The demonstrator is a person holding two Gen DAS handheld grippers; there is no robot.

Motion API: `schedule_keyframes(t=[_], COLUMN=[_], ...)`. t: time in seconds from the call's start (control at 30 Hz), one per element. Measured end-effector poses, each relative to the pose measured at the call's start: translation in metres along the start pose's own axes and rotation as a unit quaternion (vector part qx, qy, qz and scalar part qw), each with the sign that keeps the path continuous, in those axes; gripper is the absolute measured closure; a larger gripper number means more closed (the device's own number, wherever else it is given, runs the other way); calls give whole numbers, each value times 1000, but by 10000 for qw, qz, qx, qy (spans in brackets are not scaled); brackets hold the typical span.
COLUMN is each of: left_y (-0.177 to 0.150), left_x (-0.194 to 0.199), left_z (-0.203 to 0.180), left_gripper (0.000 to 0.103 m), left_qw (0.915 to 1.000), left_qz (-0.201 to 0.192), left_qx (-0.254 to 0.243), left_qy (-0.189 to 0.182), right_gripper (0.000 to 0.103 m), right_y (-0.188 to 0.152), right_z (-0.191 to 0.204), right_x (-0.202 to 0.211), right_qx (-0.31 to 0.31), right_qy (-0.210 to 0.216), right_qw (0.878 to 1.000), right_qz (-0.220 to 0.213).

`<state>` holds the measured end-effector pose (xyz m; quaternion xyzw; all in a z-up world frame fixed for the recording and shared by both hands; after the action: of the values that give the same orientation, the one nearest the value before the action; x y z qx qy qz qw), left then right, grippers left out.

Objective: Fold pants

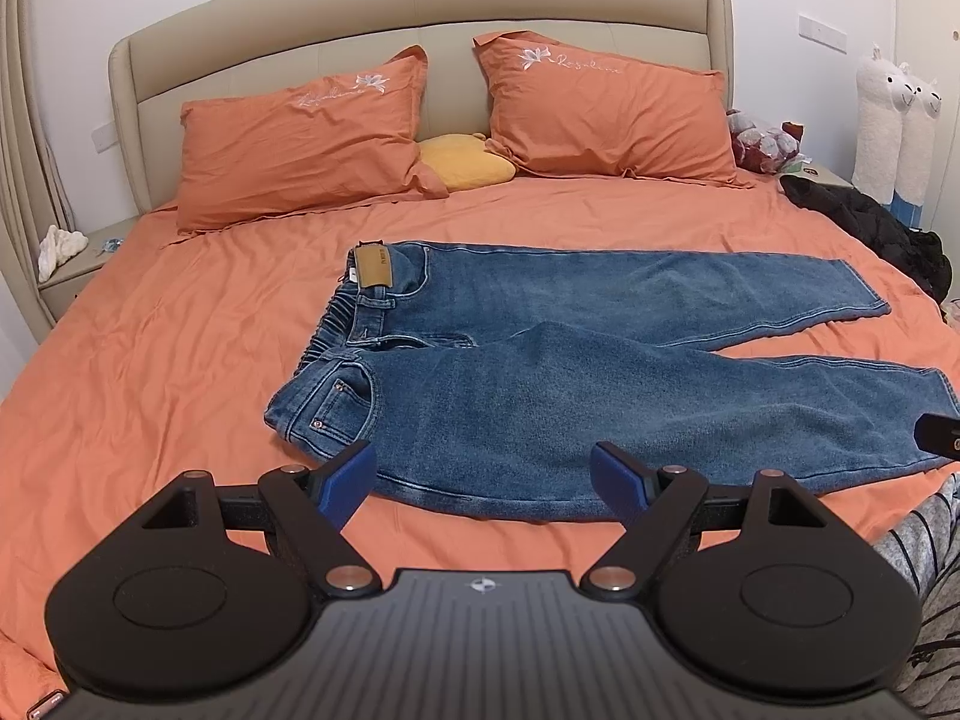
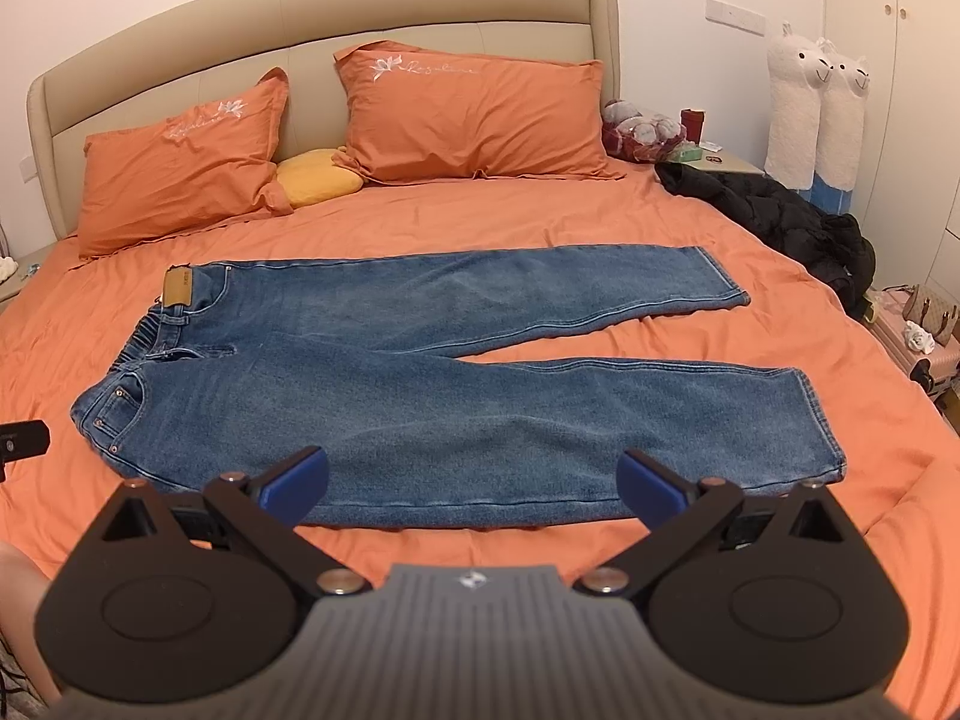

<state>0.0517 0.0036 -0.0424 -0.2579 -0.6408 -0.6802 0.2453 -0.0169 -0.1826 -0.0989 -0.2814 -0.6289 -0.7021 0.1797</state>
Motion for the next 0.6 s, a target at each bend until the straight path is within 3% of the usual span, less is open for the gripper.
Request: schedule_keyframes(t=[0.6], left_y=[-1], left_x=[1], left_z=[-1], left_gripper=[8], left_qw=[10000], left_qz=[-10], left_qx=[-12], left_qy=[2], right_gripper=[5], right_y=[1], right_z=[2], right_x=[0], right_qx=[-35], right_qy=[0], right_qw=[10000], right_qz=[-5])
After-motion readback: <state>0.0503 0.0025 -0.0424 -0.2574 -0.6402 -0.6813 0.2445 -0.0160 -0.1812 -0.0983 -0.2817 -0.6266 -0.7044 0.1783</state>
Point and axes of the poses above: each gripper's, at about its wrist camera, not at the fingertips, and x roughly against the way its jaws point, z to its left, y to its top, the point moved 7 cm from there along -x, roughly the way its jaws point, and after that the axes turned 2 degrees about x, right-handed, at the moved point
